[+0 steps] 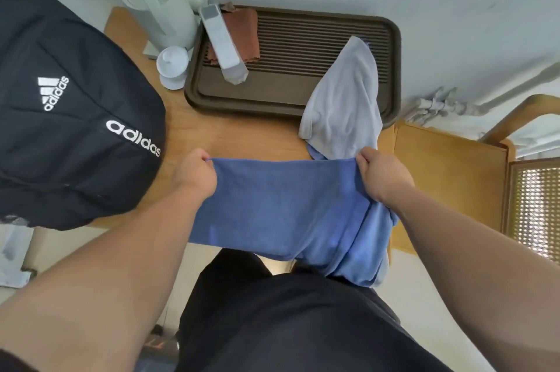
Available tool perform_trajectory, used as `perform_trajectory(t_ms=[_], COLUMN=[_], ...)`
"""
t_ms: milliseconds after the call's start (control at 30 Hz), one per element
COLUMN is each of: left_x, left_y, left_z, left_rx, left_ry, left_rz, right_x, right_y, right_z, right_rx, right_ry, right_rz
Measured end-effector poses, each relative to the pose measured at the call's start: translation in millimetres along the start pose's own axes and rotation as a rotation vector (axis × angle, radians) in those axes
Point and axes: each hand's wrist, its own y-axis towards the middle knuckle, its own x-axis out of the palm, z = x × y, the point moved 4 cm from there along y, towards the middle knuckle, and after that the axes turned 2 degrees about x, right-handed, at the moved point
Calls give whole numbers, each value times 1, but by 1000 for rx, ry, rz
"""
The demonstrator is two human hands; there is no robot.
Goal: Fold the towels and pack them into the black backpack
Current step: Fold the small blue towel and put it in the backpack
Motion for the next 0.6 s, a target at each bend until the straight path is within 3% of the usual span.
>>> perform_trajectory(t_ms=[200,433,600], left_x=[5,-18,-3], left_y=[46,78,57], left_z=[36,66,51], left_rx=[152,326,431], left_ry=[-40,180,446], left_rz=[-90,12,63], right_x=[-10,-29,-6], right_y=[20,43,30], right_z=[3,-4,-2], right_rx=[21,69,110], right_ry=[-64,-160,-10], right_rz=[57,133,203])
